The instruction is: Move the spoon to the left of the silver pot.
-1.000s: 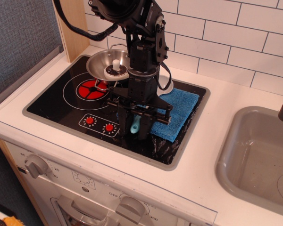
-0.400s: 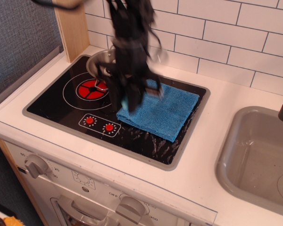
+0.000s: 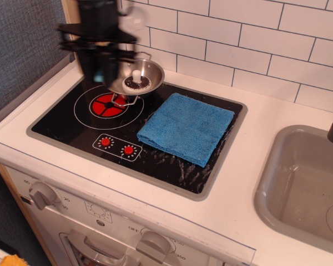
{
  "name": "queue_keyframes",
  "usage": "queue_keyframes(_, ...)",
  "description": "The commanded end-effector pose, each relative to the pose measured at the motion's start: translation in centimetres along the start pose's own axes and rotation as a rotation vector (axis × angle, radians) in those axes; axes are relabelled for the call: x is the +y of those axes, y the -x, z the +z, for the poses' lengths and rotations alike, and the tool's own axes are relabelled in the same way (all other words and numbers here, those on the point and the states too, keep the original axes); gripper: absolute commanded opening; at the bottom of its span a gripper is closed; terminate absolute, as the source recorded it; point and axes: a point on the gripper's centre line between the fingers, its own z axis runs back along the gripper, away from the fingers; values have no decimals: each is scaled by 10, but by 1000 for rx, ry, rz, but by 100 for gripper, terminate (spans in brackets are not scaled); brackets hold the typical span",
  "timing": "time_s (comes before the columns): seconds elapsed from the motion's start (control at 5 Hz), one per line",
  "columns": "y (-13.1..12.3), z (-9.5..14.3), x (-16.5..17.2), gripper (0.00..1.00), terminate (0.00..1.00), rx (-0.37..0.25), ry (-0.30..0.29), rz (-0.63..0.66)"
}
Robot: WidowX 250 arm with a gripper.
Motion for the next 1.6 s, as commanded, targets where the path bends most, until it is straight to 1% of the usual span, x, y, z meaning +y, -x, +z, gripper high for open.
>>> queue_keyframes(0.0,5,-27,65,0,0,26,-81,53)
queue_keyframes(0.2,4,-38,71,0,0,61,-117,49)
queue_keyframes(0.4,3,-52,73,100,0,108,-90,22)
queue_keyframes(0.6,2,-55,75,100,0,115,-78,-8)
queue_keyframes(0.8,3,-45,74,100,0,88,-71,-29)
queue_keyframes(1.0,11,-15,66,100,0,11,-54,18)
queue_keyframes(1.2,20,5,52,100,0,-48,-33,66)
queue_keyframes(1.4,24,4,44,100,0,-47,-7,93)
